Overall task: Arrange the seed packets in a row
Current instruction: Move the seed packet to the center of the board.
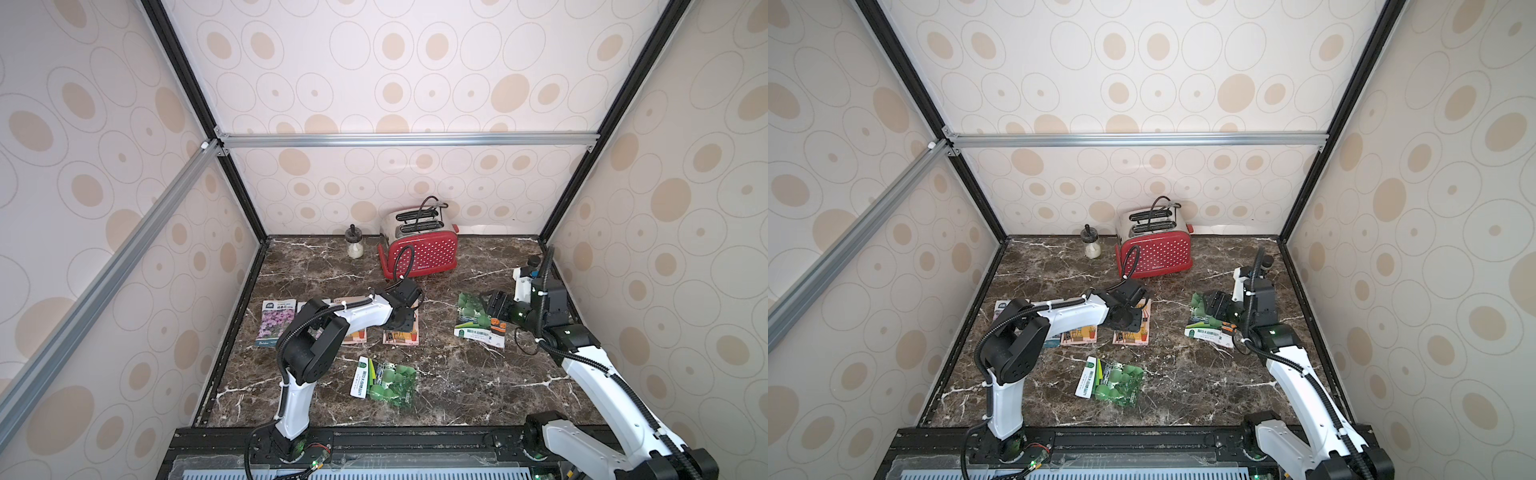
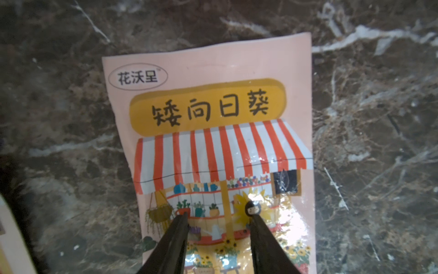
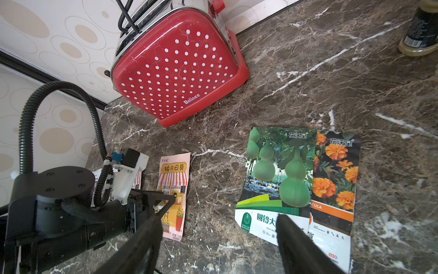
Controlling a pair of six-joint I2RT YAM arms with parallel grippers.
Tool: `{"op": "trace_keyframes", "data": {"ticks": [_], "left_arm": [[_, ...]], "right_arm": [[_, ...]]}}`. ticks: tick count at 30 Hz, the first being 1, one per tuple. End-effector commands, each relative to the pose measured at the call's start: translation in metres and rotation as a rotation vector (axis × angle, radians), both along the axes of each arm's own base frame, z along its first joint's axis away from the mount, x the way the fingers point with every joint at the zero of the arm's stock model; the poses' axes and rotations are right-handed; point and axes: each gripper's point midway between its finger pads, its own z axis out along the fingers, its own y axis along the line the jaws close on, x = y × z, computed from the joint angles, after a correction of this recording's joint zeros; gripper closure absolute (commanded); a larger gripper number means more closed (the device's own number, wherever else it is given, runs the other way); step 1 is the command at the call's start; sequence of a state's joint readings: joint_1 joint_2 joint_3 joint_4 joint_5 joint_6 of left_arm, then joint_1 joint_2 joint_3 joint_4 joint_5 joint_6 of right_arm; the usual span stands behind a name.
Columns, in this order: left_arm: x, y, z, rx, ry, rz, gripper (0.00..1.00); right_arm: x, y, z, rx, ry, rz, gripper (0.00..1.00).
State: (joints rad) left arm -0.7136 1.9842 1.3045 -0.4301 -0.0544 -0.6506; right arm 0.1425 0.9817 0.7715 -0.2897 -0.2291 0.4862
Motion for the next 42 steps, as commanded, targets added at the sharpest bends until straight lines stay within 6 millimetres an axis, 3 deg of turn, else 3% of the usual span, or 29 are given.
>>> {"op": "trace_keyframes", "data": {"ticks": [1, 27, 42], "left_arm": [[-0.026, 0.039, -0.031, 0.102, 0.123, 0.079, 0.55], [-0.021, 0.076, -0.022, 0.143, 0.117, 0.094, 0.55], [-0.004, 0.06, 0.008, 0.079, 0.047, 0.042, 0.52]], "right_arm": [[0.002, 0.002, 0.0, 0.02, -0.001, 0.004, 0.21], [0.004, 0.01, -0.012, 0.058, 0.016, 0.033, 0.21], [0.003, 0.01, -0.018, 0.06, 0.028, 0.036, 0.21]]}}
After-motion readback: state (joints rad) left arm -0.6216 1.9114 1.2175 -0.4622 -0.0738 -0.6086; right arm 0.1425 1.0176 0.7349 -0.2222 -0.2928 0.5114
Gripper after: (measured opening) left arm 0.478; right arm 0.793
